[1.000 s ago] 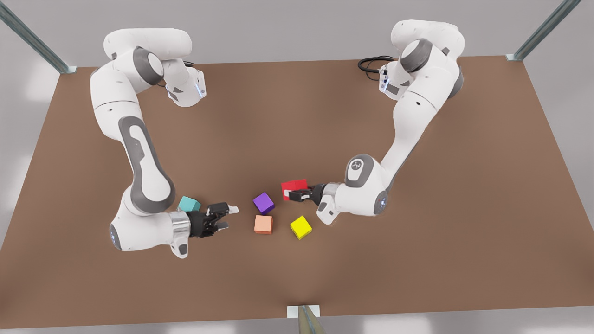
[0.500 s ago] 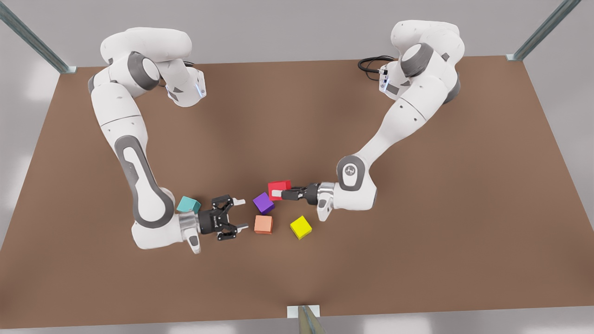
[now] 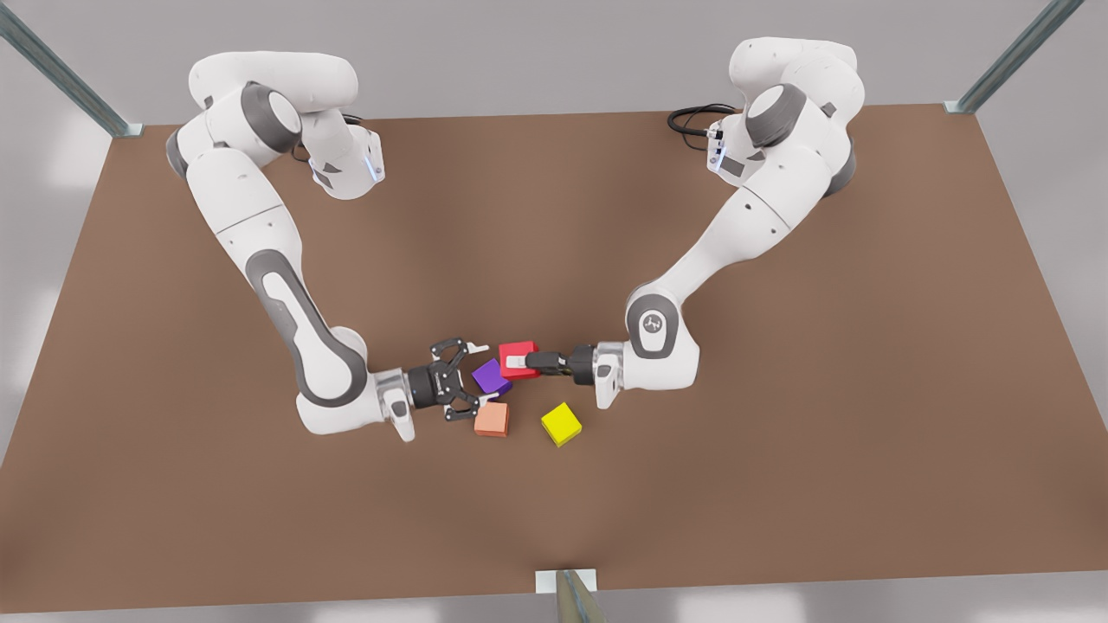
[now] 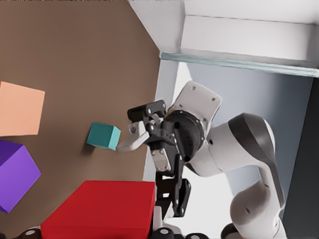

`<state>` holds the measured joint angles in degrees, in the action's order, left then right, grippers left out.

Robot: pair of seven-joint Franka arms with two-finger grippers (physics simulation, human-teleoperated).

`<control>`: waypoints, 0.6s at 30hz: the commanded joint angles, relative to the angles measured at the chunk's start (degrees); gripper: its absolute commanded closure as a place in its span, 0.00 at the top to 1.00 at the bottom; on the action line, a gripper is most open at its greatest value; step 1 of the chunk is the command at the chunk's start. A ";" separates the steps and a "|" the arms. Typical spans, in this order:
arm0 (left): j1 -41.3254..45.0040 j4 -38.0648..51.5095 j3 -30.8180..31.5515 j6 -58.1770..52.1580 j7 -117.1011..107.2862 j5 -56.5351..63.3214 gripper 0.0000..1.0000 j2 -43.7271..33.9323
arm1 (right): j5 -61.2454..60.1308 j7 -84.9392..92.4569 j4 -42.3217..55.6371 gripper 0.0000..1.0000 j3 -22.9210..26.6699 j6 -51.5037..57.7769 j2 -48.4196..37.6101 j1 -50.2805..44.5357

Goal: Pick up red wooden cube and pass to hand red wooden cube and place in blue wooden cube

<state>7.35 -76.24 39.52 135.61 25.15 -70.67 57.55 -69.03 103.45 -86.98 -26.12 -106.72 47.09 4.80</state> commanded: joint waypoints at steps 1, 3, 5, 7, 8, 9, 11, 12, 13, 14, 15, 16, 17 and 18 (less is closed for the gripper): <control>0.03 0.04 0.03 -0.35 20.02 -3.07 0.60 0.02 | -2.51 23.38 -1.35 0.99 0.01 -1.65 -0.69 0.03; -0.06 0.04 0.03 -0.35 20.11 -3.07 0.60 0.37 | -2.60 23.64 -1.62 0.99 0.01 -1.65 -0.78 -0.05; -0.06 0.04 -0.05 -0.26 20.20 -3.07 0.60 0.37 | -2.60 23.64 -1.62 0.98 -0.07 -1.65 -0.78 -0.06; 0.03 0.21 -0.05 0.35 20.11 -3.24 0.60 0.81 | -2.60 23.64 -1.70 0.97 -0.95 -1.65 -0.78 0.21; 0.03 0.13 -0.05 0.79 20.11 -3.24 0.60 0.90 | -2.60 23.64 -1.70 0.97 -1.04 -1.65 -0.69 0.21; 0.03 0.22 -0.05 0.79 20.20 -3.24 0.60 0.90 | -3.04 23.64 -1.79 0.97 -1.22 -1.57 -0.60 0.12; 0.03 0.22 -0.05 0.79 20.20 -3.24 0.60 1.16 | -4.45 23.73 -2.41 0.97 -1.22 -1.65 -0.60 -0.14; 0.12 0.22 -0.05 0.88 20.20 -3.24 0.60 1.16 | -4.62 23.64 -2.32 0.97 -1.22 -1.65 -0.69 -0.14; 0.21 0.22 -0.05 0.88 20.20 -3.33 0.60 1.25 | -4.62 23.64 -2.41 0.97 -1.22 -1.65 -0.60 -0.14; 0.29 0.22 -0.05 0.97 20.20 -3.42 0.60 1.34 | -4.71 23.64 -2.41 0.97 -1.22 -1.65 -0.51 -0.14; 0.65 0.30 -0.05 1.76 20.20 -3.42 0.60 1.34 | -4.98 23.73 -2.32 0.97 -1.22 -1.65 -0.42 -0.23; 1.08 0.39 -0.05 2.02 20.11 -3.42 0.60 1.51 | -5.59 23.73 -2.41 0.97 -1.22 -1.65 -0.25 -0.49; 1.35 0.48 -0.05 2.11 20.11 -3.51 0.60 1.60 | -5.77 23.64 -2.32 0.97 -1.22 -1.65 0.01 -0.67; 1.35 0.48 -0.05 2.55 20.11 -3.51 0.60 1.69 | -6.65 23.73 -2.32 0.97 -1.22 -1.74 0.19 -1.11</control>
<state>8.62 -75.82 39.43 137.51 36.04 -73.29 59.26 -74.56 118.43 -89.35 -27.30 -108.39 47.37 3.84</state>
